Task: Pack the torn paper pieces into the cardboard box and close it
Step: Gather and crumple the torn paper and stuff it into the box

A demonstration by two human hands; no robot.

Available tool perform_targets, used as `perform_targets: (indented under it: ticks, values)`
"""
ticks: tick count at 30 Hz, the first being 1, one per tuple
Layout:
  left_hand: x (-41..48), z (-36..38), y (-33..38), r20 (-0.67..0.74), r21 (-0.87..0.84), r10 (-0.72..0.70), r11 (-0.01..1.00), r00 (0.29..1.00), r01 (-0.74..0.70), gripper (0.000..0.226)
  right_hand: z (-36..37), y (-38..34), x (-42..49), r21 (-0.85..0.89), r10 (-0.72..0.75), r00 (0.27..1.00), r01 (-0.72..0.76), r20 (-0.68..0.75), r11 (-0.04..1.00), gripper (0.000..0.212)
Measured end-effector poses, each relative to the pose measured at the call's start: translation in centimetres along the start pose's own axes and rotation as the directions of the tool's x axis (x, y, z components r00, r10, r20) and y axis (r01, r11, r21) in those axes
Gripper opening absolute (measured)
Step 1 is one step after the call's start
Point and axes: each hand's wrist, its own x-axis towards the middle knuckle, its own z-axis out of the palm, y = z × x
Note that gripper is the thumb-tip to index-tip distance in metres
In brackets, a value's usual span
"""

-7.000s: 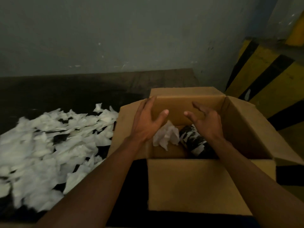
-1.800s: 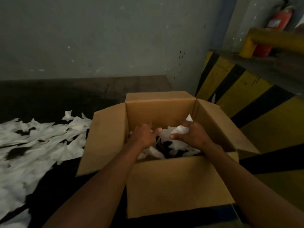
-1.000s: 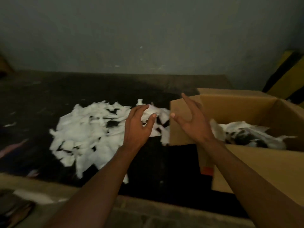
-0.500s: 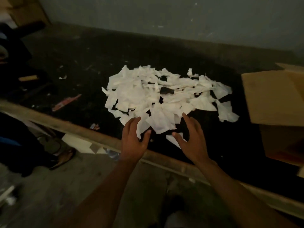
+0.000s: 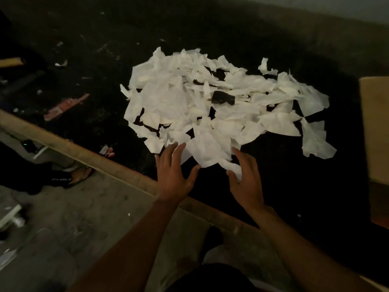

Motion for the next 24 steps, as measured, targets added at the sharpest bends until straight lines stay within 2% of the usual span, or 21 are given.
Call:
perform_targets:
  ticks: [4, 6, 8, 10, 15, 17, 21, 24]
  values:
    - [3.4, 1.2, 0.7, -0.023, 0.103, -0.017, 0.995, 1.0, 0.019, 0.083, -0.2, -0.6, 3.8, -0.026, -0.082, 0.996, 0.081, -0.039, 0.996, 0.065]
    - [4.8, 1.8, 0.5, 0.037, 0.14, -0.029, 0.99, 0.999, 0.023, 0.092, -0.1, -0.5, 6.3, -0.233, -0.13, 0.99, 0.115, -0.047, 0.966, 0.073]
    - [6.2, 2.3, 0.2, 0.114, 0.161, -0.006, 0.987, 0.993, -0.012, 0.1, -0.2, -0.3, 8.7, -0.42, -0.16, 0.987, 0.147, 0.003, 0.895, 0.086]
    - [8.1, 3.1, -0.4, 0.198, 0.181, -0.007, 0.983, 0.98, -0.03, 0.105, 0.1, 0.3, 11.3, -0.5, -0.149, 0.984, 0.18, 0.102, 0.847, 0.096]
    - [10.8, 4.3, -1.3, 0.305, 0.251, 0.016, 0.963, 0.952, -0.097, 0.111, 1.3, 2.3, 13.5, -0.487, -0.029, 0.971, 0.144, 0.237, 0.862, 0.107]
    - [11.6, 4.6, -1.6, 0.283, 0.243, -0.005, 0.968, 0.959, -0.066, 0.111, 1.5, 2.5, 13.7, -0.456, -0.035, 0.978, 0.129, 0.208, 0.881, 0.112]
    - [12.9, 5.0, -2.2, 0.234, 0.139, 0.087, 0.983, 0.968, -0.122, 0.108, 1.7, 2.5, 14.3, -0.347, 0.005, 0.991, 0.043, 0.135, 0.937, 0.119]
    - [13.5, 5.4, -3.0, 0.234, 0.034, 0.157, 0.985, 0.96, -0.169, 0.105, 2.2, 3.4, 14.6, -0.401, -0.039, 0.996, 0.069, 0.082, 0.914, 0.105]
